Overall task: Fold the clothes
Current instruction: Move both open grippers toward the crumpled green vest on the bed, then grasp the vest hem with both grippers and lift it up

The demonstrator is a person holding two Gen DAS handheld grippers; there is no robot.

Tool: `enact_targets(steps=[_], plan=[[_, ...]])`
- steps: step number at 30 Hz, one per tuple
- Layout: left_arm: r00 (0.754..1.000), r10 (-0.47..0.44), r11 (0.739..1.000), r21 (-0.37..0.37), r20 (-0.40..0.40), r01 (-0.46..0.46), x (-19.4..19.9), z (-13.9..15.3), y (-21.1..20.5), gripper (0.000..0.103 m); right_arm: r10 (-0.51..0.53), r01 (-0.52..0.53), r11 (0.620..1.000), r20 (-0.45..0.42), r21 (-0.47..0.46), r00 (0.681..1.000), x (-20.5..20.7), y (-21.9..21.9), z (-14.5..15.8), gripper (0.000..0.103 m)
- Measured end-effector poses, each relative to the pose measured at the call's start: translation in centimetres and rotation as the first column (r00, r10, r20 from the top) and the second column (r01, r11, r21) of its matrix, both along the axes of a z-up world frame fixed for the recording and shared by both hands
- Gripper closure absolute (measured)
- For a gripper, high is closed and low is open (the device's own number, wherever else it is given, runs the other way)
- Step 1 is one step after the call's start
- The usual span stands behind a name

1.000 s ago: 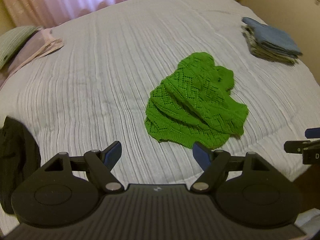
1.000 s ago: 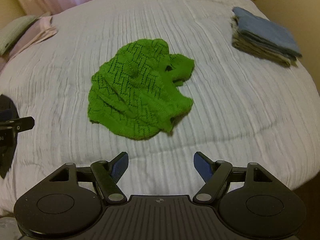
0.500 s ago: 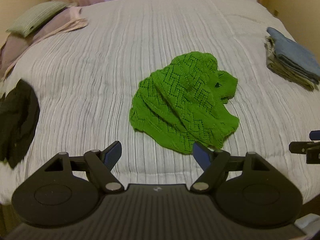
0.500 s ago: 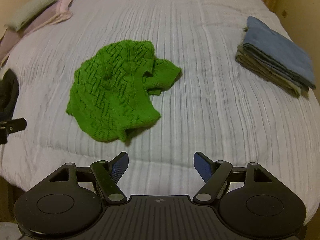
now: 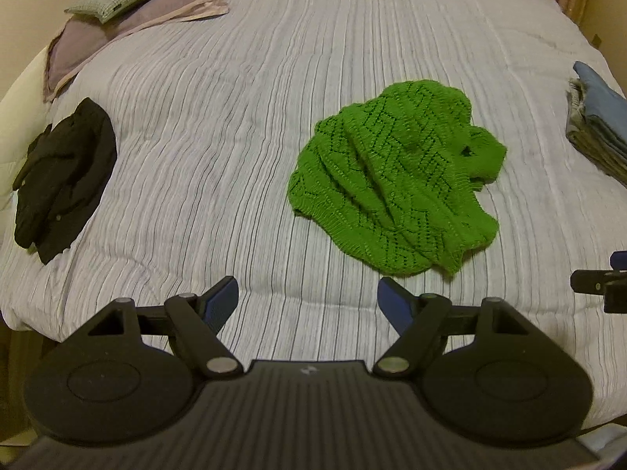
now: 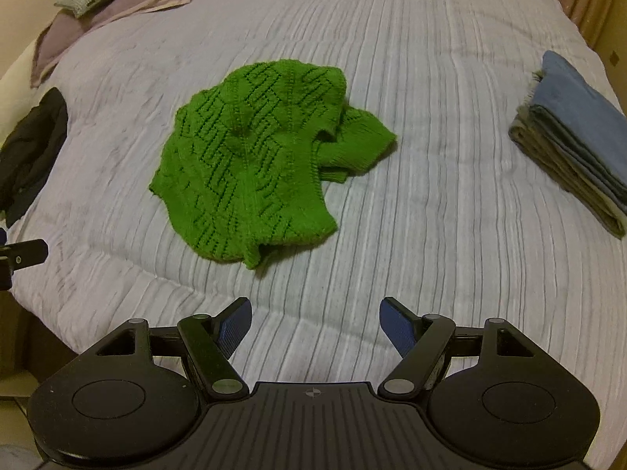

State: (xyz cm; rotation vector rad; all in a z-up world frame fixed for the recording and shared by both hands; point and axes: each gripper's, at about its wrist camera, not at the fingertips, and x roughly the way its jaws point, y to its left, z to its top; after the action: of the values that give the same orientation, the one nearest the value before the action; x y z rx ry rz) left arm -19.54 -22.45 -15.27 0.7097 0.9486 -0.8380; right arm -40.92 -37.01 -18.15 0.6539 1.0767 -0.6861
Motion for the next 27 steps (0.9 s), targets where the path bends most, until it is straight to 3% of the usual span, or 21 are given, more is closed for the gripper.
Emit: enact_targets(steps=[12,19,23,27], plan=[[0.997,0.042,0.999,0.024,-0.062,-0.041,2.3,-3.3,-0.7,0.028,-0.103,0.104,0.993,-0.015,0.051,0.995,-0.9,-3.0,-2.5,0.028],[0.987,0.074,0.997,0.013,-0.143,-0.072,3.5,-7.1,-0.9,0.029,-0.184,0.178,0.971,0.024,0.159,0.983,-0.9,-4.7,-5.6,0.028],[0.965,0.125,0.992,0.003,-0.233,-0.127,4.6,-9.5,-0.9,0.030,-0.233,0.218,0.953,0.049,0.212,0.971,-0.9,-5.6,-7.4,0.028],[0.925,0.198,0.978,0.002,-0.324,-0.208,6.1,-11.7,-0.9,0.031,-0.313,0.274,0.920,0.108,0.279,0.943,-1.3,-7.0,-8.9,0.028]])
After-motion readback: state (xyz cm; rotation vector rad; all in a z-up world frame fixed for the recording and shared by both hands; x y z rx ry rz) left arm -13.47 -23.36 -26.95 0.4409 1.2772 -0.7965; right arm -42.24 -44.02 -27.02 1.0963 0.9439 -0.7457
